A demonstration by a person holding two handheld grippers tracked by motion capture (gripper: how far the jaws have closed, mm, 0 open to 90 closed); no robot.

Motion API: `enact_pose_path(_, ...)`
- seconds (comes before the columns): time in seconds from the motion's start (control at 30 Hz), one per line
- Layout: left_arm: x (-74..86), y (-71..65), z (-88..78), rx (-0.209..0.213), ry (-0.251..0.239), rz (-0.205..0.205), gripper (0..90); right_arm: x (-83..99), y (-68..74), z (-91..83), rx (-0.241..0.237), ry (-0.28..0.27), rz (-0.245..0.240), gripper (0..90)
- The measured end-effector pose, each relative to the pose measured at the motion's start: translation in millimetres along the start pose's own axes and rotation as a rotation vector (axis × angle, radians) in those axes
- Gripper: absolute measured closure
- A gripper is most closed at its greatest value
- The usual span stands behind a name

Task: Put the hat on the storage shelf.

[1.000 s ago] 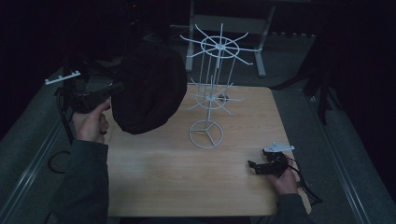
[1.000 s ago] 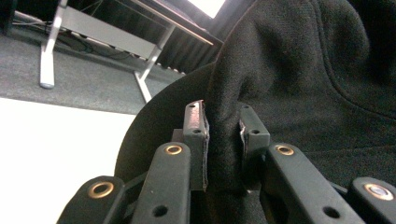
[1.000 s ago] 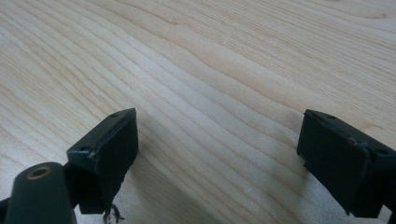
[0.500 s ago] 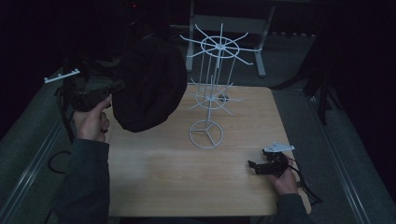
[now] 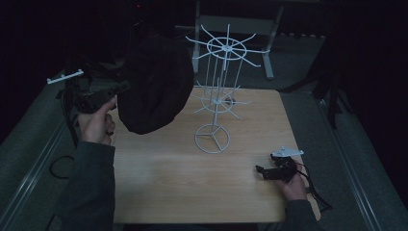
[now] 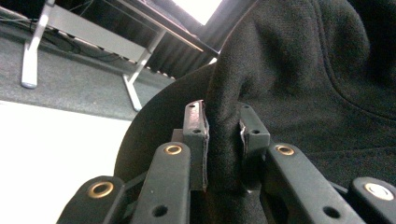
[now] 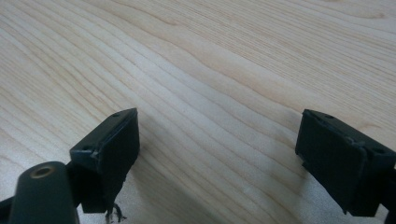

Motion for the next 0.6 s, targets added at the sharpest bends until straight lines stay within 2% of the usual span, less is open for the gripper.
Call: enact_pose_path(0.6,-1.7,-11.6,8.9,0.035,-0.004,-0.009,78.1,0.0,0.1,0.0,0.0,0.0,0.001,13.5)
Point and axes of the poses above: each handheld gripper's, and its own axes: z roughly forward along the jaws, x roughly out of its underside, y roughly to its left, the point moved 9 cm from there along z, roughly forward along the jaws, and after that the axes turned 2 degrees about -y, right-handed, at the moved point
